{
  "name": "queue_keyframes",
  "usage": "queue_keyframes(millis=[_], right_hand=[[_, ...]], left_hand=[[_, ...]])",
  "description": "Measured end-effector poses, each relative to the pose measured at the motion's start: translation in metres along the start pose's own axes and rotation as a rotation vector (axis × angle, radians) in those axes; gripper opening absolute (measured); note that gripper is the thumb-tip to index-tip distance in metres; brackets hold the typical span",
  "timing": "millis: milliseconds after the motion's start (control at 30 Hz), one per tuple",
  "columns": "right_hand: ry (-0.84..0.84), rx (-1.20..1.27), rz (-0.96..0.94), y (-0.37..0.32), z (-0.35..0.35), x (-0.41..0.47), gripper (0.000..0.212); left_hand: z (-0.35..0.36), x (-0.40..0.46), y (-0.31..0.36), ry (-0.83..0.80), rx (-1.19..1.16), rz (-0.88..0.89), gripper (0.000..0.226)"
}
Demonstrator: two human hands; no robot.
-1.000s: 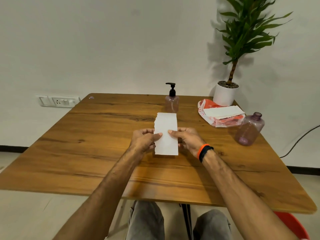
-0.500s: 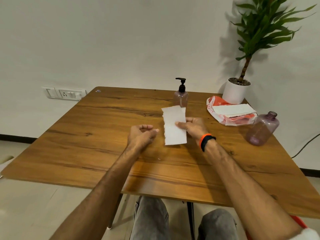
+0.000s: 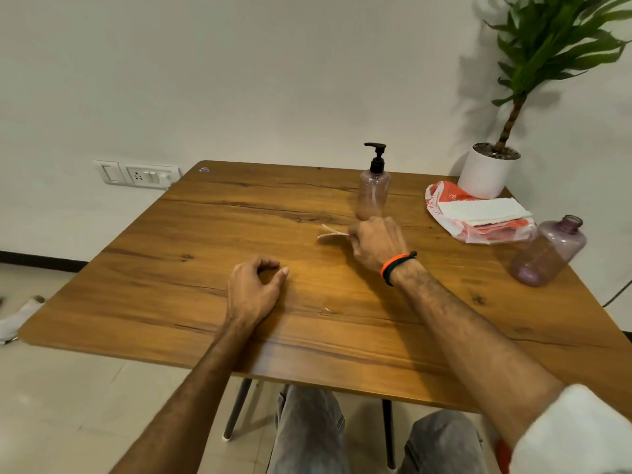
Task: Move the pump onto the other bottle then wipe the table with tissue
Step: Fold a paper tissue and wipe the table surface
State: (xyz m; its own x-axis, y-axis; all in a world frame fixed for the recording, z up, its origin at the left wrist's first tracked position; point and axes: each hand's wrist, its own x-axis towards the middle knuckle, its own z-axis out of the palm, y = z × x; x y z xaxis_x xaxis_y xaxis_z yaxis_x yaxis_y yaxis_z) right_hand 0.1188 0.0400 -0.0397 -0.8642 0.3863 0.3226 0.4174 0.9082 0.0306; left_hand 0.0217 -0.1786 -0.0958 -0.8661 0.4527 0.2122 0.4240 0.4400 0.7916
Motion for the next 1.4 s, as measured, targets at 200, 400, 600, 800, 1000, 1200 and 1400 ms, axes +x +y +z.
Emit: queue_keyframes(millis=[200,400,600,800,1000,1200,1400], right_hand=[[-0.172,0.287,0.023,0.003,0.024,0.0,0.026],[-0.221,0.437,-0.043,0.008,0.045,-0.006,0.04],[-0.314,0.46,-0.089,0.004,0.051,-0.007,0.042],[-0.349,0.504,-0.156,0.0,0.049,-0.015,0.04],[-0.36,0.541,-0.198,-0.003,0.04,-0.033,0.04],[-0.358,0.569,-0.256,-0.007,0.032,-0.053,0.039],[-0.345,0.557,-0.292,-0.009,0.028,-0.072,0.039]], left_hand=[[0.003,0.001,0.002,0.025,-0.02,0.032,0.022],[0.004,0.001,0.0,0.031,-0.024,0.039,0.021],[0.001,0.001,-0.001,-0.003,-0.022,0.039,0.022],[0.002,0.0,0.001,0.015,-0.003,0.04,0.023],[0.002,0.0,0.001,0.018,0.002,0.035,0.024],[0.003,-0.002,0.005,0.045,0.021,0.051,0.022],[0.003,-0.004,0.005,0.05,0.036,0.063,0.023]])
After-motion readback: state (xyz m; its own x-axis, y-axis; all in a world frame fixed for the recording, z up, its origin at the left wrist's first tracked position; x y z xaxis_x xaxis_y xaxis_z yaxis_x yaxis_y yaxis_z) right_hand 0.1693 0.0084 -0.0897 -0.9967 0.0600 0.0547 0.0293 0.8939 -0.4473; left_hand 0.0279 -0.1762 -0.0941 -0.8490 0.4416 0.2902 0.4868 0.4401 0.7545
